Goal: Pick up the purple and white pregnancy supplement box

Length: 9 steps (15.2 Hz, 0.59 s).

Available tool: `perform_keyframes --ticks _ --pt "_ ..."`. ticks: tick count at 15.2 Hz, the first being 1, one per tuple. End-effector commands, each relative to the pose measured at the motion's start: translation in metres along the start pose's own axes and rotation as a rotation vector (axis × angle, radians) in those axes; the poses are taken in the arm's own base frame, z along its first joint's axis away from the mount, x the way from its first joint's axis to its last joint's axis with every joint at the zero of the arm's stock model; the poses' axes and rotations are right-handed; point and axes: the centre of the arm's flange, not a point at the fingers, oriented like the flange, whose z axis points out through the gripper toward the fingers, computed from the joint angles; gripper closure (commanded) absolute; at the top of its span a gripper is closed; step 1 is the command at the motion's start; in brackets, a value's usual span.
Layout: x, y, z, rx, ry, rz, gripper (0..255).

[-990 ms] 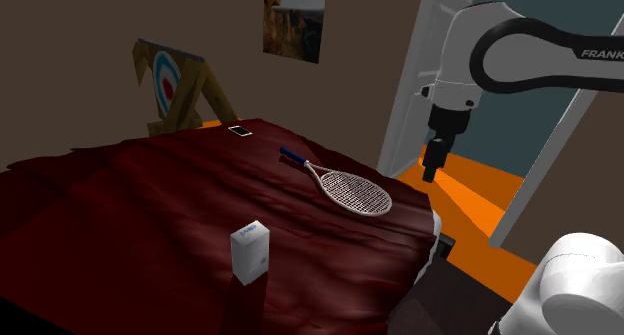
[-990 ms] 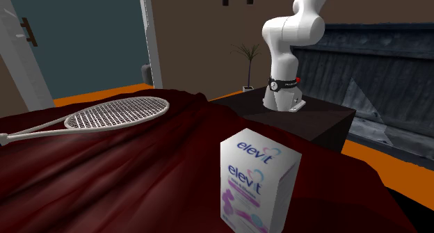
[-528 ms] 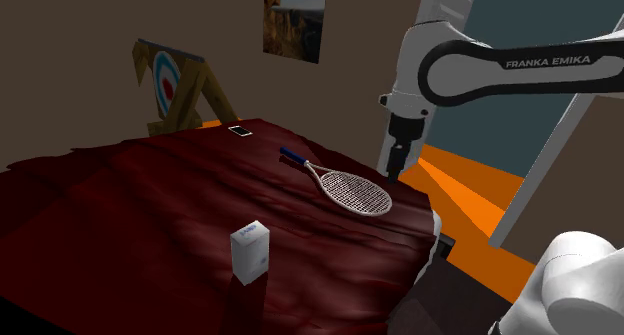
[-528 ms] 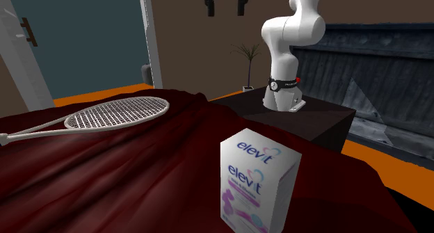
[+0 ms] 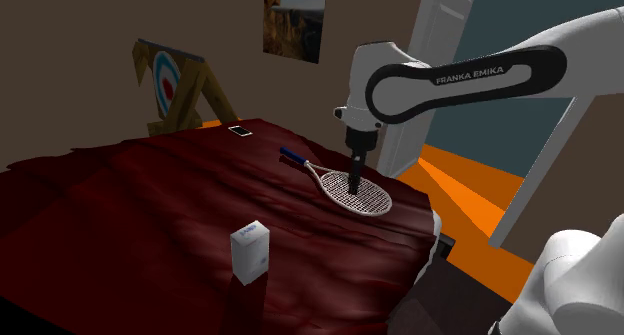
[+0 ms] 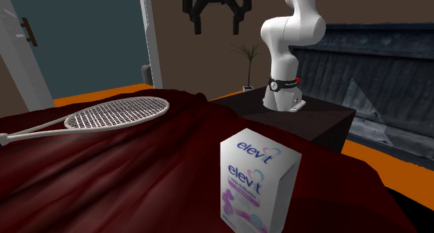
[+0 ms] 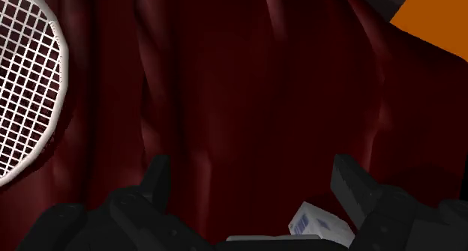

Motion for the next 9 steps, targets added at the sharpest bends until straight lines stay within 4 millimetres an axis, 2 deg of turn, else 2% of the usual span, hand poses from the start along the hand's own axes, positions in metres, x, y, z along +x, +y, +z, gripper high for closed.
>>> perform_keyframes --ticks 1,9 --pt "0.023 -0.005 0.009 0.001 0.004 -0.059 0" --pt "0.113 -0.042 0.045 0.004 0.016 -0.290 0"
